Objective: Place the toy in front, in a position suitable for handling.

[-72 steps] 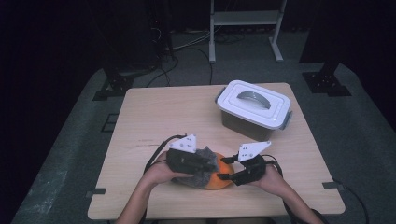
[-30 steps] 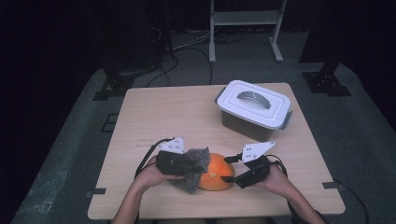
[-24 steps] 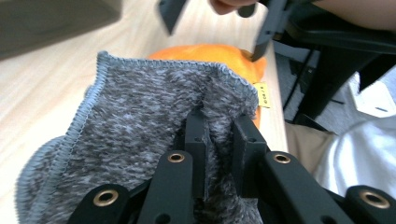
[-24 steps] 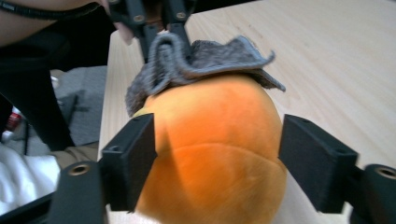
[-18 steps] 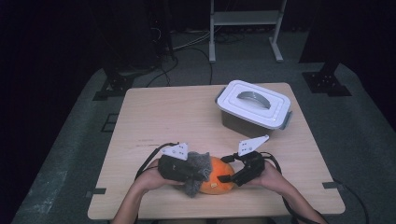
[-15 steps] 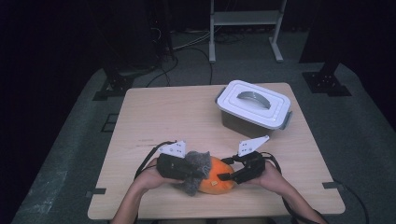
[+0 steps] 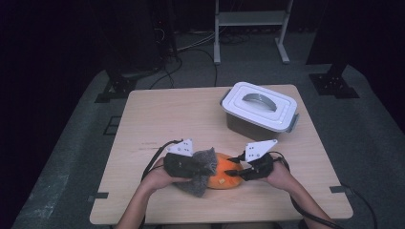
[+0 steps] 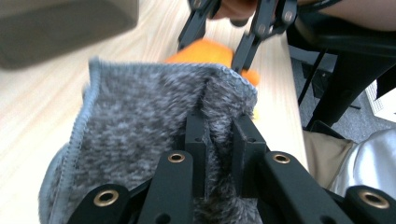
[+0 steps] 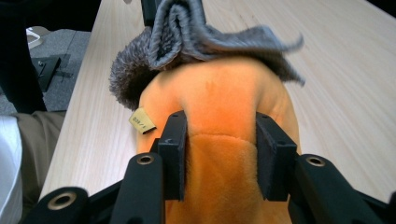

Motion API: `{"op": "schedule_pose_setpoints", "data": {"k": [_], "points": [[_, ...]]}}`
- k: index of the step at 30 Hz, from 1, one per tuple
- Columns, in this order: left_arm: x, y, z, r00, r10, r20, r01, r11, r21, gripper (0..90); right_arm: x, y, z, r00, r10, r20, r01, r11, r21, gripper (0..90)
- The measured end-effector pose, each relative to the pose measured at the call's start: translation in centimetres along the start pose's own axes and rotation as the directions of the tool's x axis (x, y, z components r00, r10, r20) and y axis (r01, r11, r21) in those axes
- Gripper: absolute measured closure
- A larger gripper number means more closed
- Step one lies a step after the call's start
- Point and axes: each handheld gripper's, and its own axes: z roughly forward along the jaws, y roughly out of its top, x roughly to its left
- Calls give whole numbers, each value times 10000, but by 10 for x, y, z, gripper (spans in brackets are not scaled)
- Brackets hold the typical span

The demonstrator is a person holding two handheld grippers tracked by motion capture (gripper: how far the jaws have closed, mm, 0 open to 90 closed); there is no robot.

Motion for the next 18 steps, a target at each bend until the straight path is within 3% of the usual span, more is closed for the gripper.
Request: {"op": "schedule_pose_setpoints", "data": {"k": [8,11,18], "points": [[9,-15,-10,9977,-491,-462,495,9988,66,793,-5,-13,-6,9987,492,-161,-496,9984,-259,580],[8,-11,-9,9983,-402,-425,404,9992,28,794,-4,-12,-4,9985,506,-197,-510,9984,-252,577],[-3,16,2,9996,198,203,-186,9983,-552,795,-3,-12,-2,9994,213,-268,-221,9993,-296,577]]}}
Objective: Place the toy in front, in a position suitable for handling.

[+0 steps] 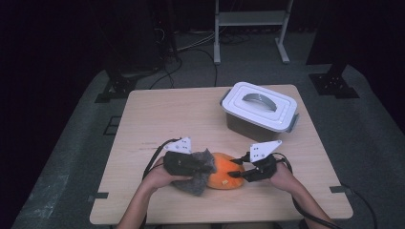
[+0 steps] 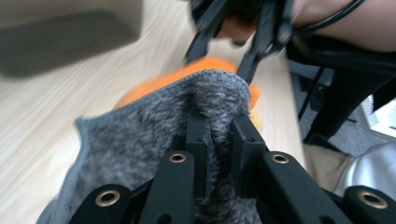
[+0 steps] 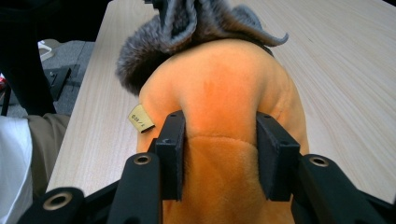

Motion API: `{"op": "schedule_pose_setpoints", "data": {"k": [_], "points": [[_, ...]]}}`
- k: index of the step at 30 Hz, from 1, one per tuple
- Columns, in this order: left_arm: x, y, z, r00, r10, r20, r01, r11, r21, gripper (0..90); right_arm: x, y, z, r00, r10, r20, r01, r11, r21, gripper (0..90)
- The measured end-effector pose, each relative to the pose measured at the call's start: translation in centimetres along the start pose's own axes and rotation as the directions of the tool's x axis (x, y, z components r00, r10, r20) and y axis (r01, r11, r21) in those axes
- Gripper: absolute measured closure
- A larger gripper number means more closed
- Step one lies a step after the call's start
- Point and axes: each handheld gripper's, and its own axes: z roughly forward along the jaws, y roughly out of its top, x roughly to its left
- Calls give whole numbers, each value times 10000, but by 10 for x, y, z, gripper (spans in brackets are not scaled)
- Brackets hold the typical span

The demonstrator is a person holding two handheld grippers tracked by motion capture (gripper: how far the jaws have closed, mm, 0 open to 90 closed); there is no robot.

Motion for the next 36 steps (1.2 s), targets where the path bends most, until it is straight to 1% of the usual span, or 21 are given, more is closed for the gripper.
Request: {"op": "schedule_pose_setpoints", "data": {"k": [1,3,6,8,9,10,14,18,20,21,22,23,26,27,28,30,31,32,33,34,36], "points": [[-3,6,4,9999,131,113,-131,9999,-53,795,1,1,1,9999,-123,0,123,9999,18,576],[-3,8,6,9998,190,107,-190,9998,6,795,1,0,0,9999,-141,6,141,9999,14,576],[-1,4,10,9997,223,-105,-217,9980,589,796,0,-1,-1,9999,-100,38,100,9999,9,566],[1,-3,9,10000,48,-51,-45,9988,495,796,0,-1,-2,10000,-53,7,53,10000,35,555],[2,-10,5,9999,-119,-36,120,9991,404,796,1,-1,-2,9999,-111,14,111,9999,90,555],[2,-10,5,9999,-119,-36,120,9991,404,796,1,-1,-2,9999,-111,14,111,9999,90,555],[5,-24,-7,9985,-378,-392,400,9976,562,796,2,0,-2,9998,-205,-3,205,9996,180,557],[10,-34,-14,9949,-572,-827,638,9948,795,796,1,-1,-2,9999,-101,-61,102,9999,86,552],[11,-34,-15,9948,-613,-808,669,9954,684,796,1,-1,-1,9999,-134,-46,134,9999,71,552],[10,-30,-14,9962,-523,-693,560,9971,522,796,1,0,-1,9998,-206,-30,206,9997,127,554],[10,-30,-14,9962,-523,-693,560,9971,522,797,1,0,-1,9998,-206,-30,206,9997,127,554],[10,-26,-13,9969,-513,-597,535,9979,355,797,1,0,-1,9997,-225,-29,226,9996,143,555],[7,-13,-10,9990,-287,-354,287,9996,3,797,2,0,-1,9994,-333,-79,334,9993,148,556],[5,-3,-7,9998,-90,-174,88,9998,-152,797,3,0,0,9992,-389,-66,390,9991,168,556],[5,-3,-7,9998,-90,-174,88,9998,-152,797,3,0,0,9992,-389,-66,390,9991,168,556],[3,6,-3,10000,66,-41,-68,9995,-315,797,4,1,0,9989,-456,-44,457,9988,198,555],[3,9,0,9999,104,-21,-105,9995,-282,797,4,1,0,9988,-479,-26,479,9986,205,551],[2,10,3,9998,163,-109,-163,9999,-46,797,5,1,0,9989,-459,1,459,9987,208,534],[2,10,8,9993,283,-257,-272,9988,415,797,5,1,0,9993,-360,43,360,9992,171,495],[3,7,13,9994,231,-267,-211,9973,707,797,5,1,0,9998,-191,104,190,9998,101,440],[3,-1,20,10000,-56,-79,62,9969,781,797,6,1,-1,9998,173,30,-173,9998,99,340]]}}
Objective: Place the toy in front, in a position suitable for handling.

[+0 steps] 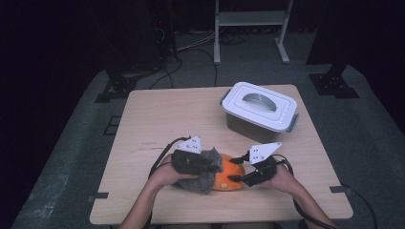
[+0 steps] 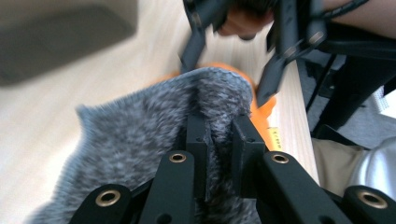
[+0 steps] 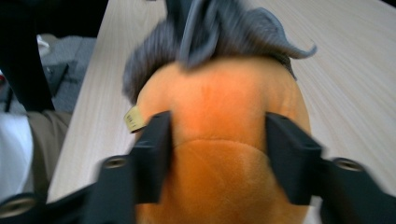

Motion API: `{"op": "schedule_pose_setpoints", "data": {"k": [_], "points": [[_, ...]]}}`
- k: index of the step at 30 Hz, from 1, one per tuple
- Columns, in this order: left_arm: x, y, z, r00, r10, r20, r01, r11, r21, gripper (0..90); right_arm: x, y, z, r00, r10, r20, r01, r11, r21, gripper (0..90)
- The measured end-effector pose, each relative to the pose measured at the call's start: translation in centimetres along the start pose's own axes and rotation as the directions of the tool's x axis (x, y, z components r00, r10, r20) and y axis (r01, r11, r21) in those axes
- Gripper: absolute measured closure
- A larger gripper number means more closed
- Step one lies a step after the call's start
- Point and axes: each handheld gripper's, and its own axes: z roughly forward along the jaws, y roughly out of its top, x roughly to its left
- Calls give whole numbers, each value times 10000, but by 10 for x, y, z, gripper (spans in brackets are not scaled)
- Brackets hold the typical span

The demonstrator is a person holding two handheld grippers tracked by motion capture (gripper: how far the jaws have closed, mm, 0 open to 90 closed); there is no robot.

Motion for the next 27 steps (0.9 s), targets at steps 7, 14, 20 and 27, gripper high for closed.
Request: {"op": "schedule_pose_setpoints", "data": {"k": [7,14,20,27], "points": [[-6,-12,-5,9999,-46,117,46,10000,38,799,7,3,-8,9991,341,270,-349,9989,310,252],[-9,-5,-4,9994,83,321,-80,9999,-98,798,7,-1,3,9992,335,240,-351,9970,685,294],[-13,10,3,9974,325,639,-296,9986,-448,798,5,2,7,9986,61,525,-93,9981,616,334],[-12,13,13,9967,542,600,-532,9984,-181,799,5,-4,6,9990,-295,343,268,9969,740,430]]}}
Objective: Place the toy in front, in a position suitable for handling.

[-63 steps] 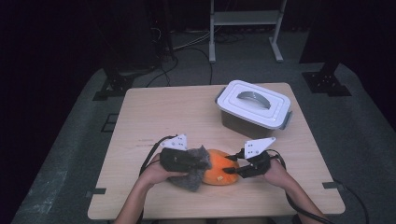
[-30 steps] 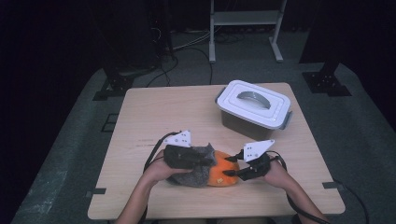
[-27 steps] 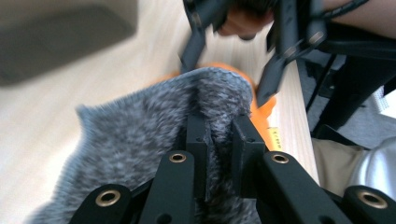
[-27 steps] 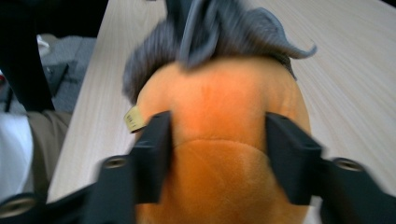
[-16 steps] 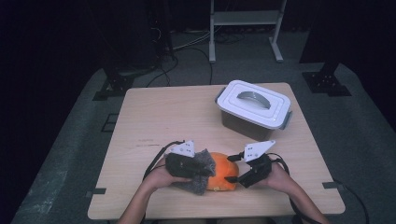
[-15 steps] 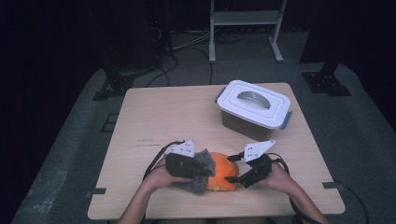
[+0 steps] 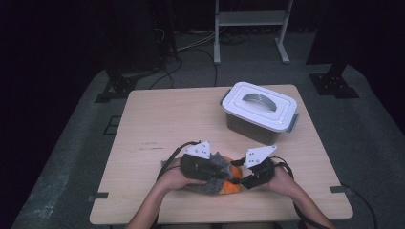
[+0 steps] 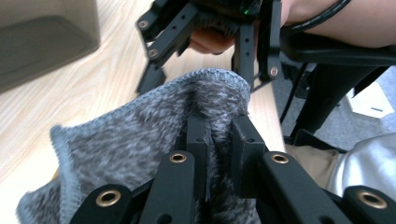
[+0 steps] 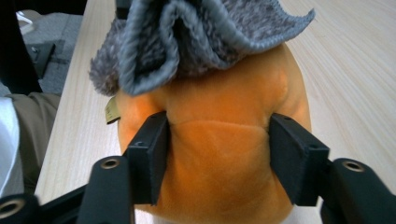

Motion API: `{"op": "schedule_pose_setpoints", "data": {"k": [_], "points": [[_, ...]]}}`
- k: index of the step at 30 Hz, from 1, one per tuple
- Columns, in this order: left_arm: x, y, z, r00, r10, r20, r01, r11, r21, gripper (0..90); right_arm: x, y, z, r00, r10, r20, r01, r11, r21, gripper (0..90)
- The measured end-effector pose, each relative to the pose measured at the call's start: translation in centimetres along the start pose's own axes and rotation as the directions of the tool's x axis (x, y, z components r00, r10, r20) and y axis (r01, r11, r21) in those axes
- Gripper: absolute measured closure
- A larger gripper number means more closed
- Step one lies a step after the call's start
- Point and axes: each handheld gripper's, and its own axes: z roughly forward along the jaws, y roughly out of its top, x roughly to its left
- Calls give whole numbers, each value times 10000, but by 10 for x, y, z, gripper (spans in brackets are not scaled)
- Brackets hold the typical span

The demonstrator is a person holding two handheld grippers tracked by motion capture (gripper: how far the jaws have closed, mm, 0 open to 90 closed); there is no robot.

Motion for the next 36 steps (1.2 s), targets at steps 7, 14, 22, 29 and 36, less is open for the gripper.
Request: {"op": "schedule_pose_setpoints", "data": {"k": [7,14,22,29,36], "points": [[6,-13,-17,9989,-234,-396,231,9997,-90,791,-3,-3,-2,9996,-279,-30,279,9996,-28,460],[9,-24,-30,9957,-495,-788,489,9988,-96,792,-3,-3,-3,9984,-547,158,547,9985,22,470],[13,-39,-41,9910,-722,-1129,713,9974,-117,792,-6,-2,-4,9974,-689,190,689,9976,-5,482],[20,-53,-49,9814,-1230,-1471,1224,9924,-134,793,-6,-4,-4,9980,-627,122,628,9980,-107,481],[18,-38,-45,9876,-1104,-1112,1058,9933,-464,797,-5,-1,-3,9959,-885,190,885,9961,7,482]]}}
